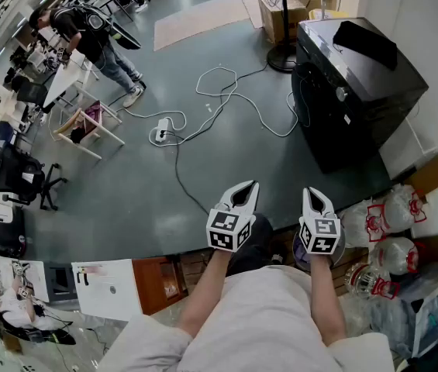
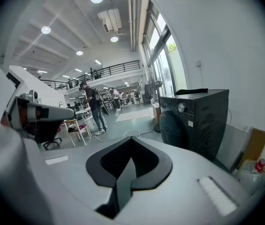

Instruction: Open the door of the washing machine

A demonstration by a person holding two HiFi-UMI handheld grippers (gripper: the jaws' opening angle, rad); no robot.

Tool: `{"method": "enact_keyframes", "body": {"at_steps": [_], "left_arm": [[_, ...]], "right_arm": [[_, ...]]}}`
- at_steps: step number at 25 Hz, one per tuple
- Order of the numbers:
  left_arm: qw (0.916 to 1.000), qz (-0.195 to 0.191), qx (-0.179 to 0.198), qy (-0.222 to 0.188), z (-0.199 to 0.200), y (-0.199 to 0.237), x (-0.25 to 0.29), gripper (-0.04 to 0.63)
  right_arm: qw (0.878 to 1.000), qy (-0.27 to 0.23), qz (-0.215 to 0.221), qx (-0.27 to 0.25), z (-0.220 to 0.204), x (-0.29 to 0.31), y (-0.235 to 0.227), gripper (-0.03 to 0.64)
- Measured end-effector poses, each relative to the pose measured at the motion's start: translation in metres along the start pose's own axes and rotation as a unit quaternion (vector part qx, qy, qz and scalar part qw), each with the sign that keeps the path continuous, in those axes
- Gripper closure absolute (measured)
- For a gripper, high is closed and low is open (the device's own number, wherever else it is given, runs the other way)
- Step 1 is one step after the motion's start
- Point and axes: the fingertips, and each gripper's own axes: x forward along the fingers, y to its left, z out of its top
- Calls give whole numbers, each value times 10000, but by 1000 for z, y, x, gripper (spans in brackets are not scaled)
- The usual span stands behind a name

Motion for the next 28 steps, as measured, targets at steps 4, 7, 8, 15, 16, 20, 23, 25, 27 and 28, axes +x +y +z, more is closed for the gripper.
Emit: {"method": "enact_keyframes", "body": {"at_steps": [4,7,8,15,16,20,23,25,27,28], "left_arm": [[9996,249,-92,-57,-7,14,-7,538],[9992,391,-119,-52,-13,30,-16,538],[9990,434,-141,-40,-15,36,-19,538],[9961,659,-576,136,-40,99,-21,538],[9961,619,-609,155,-40,107,-17,539],[9958,470,-750,234,-38,147,4,538],[9957,307,-828,266,-29,185,27,538],[9952,100,-942,263,-18,212,49,538],[9933,-152,-1126,230,2,242,71,538],[9923,-255,-1194,219,16,256,80,538]], "right_arm": [[9979,-191,345,506,1,5,4,617],[9969,-125,471,622,-4,14,8,617],[9969,-91,474,614,-6,17,9,617],[9965,140,400,719,-22,55,15,617],[9966,193,375,707,-24,63,15,617],[9971,302,181,673,-29,88,10,617],[9978,191,134,626,-18,118,24,617],[9985,173,38,513,-6,143,36,617],[9987,196,-108,456,9,171,48,617],[9983,215,-180,504,18,183,54,617]]}}
